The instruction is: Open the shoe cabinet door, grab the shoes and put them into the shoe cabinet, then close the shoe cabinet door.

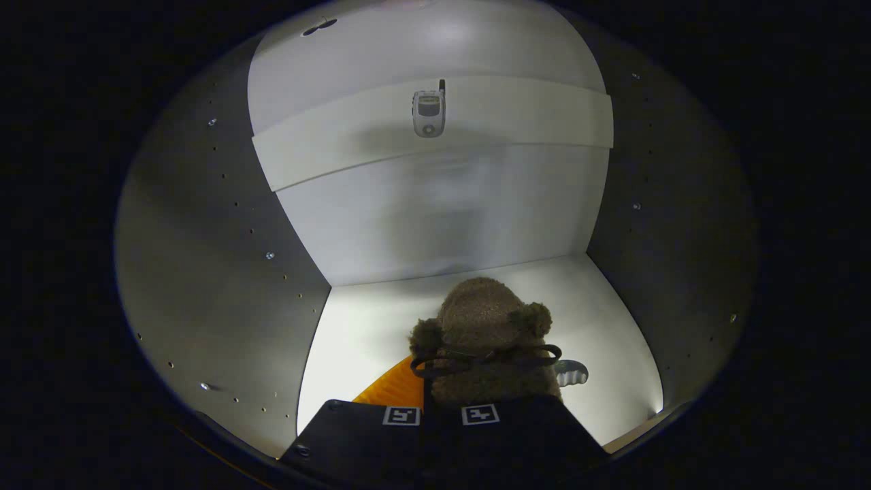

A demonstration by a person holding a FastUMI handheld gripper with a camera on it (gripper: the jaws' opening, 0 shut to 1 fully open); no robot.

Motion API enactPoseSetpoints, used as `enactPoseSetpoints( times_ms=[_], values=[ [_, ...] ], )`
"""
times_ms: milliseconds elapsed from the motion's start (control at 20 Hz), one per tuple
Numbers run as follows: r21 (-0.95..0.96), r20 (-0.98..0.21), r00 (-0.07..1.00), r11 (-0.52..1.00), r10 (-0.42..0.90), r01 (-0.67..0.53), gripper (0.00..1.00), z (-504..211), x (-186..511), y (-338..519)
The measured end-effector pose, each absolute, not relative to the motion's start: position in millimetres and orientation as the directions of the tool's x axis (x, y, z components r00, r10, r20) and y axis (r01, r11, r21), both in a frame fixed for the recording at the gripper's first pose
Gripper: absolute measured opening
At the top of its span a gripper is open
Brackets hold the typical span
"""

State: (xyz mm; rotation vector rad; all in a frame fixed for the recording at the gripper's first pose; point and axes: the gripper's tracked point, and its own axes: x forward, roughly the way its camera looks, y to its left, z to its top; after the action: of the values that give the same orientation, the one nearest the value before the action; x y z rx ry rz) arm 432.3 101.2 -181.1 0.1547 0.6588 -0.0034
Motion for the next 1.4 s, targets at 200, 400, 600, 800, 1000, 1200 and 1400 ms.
enactPoseSetpoints(
  times_ms=[200,400,600,800,1000,1200,1400],
  values=[
    [0.145,-0.616,0.787,0.987,0.040,0.063,0.15,-183,433,102],
    [0.133,-0.626,0.779,0.989,0.035,0.063,0.27,-182,424,104],
    [0.103,-0.639,0.767,0.995,0.057,0.012,0.58,-183,409,112],
    [0.134,-0.628,0.775,0.991,0.066,0.024,0.84,-172,397,112],
    [0.137,-0.602,0.796,0.990,0.062,0.026,0.95,-154,375,103],
    [0.138,-0.528,0.846,0.990,0.067,0.007,0.99,-123,342,95],
    [0.117,-0.386,0.920,0.993,0.061,-0.017,0.99,-70,300,91]
  ],
)
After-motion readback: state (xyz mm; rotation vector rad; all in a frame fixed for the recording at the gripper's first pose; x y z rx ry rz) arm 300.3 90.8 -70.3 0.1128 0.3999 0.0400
